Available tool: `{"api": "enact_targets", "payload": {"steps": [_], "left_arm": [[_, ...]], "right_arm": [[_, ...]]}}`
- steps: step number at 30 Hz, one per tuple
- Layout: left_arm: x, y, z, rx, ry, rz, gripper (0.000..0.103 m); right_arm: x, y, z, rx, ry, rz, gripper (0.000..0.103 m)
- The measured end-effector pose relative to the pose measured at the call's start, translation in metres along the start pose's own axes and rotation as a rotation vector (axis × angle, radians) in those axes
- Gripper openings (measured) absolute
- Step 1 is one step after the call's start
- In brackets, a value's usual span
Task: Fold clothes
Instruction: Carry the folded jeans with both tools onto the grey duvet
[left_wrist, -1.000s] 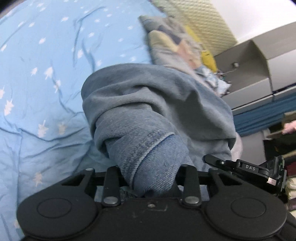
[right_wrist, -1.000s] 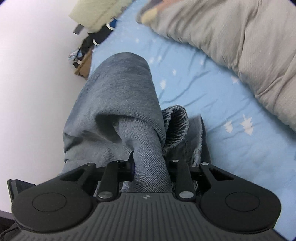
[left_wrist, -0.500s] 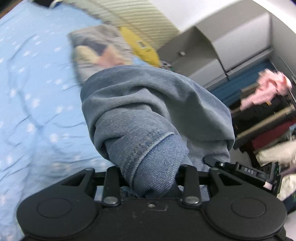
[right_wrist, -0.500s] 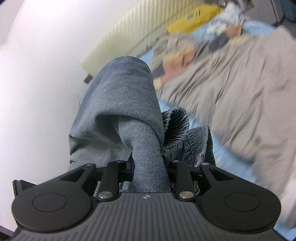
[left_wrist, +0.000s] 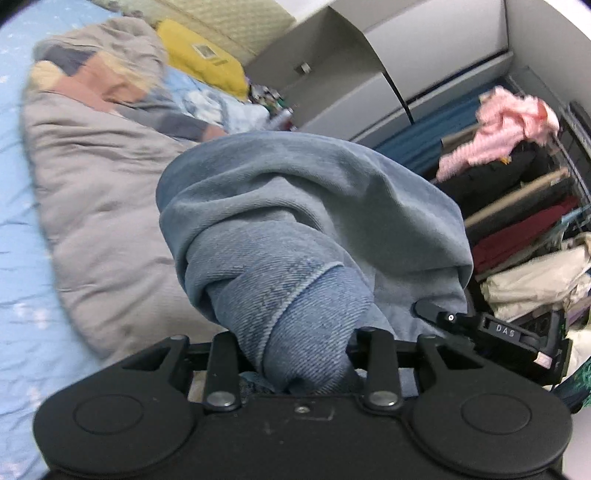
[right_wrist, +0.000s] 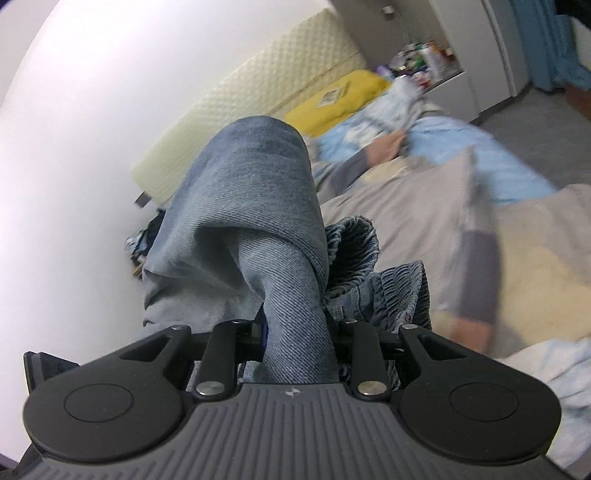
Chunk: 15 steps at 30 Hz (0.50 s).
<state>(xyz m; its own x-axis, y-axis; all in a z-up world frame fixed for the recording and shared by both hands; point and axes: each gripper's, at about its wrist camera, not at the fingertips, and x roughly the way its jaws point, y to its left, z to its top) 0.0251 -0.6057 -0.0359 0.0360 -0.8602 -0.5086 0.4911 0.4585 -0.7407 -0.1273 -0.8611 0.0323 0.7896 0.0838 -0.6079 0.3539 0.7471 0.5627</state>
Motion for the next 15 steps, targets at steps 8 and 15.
{"api": "enact_targets", "payload": {"steps": [8,15], "left_arm": [[0.109,0.007,-0.01,0.027,0.139,0.113,0.033],[0.165,0.081,-0.028,-0.01,0.22,0.263,0.034]], "right_arm": [[0.022,-0.085,0.007,0.002,0.036,-0.058,0.027],[0.113,-0.145,-0.037,0.085,0.156,-0.116,0.028]]}}
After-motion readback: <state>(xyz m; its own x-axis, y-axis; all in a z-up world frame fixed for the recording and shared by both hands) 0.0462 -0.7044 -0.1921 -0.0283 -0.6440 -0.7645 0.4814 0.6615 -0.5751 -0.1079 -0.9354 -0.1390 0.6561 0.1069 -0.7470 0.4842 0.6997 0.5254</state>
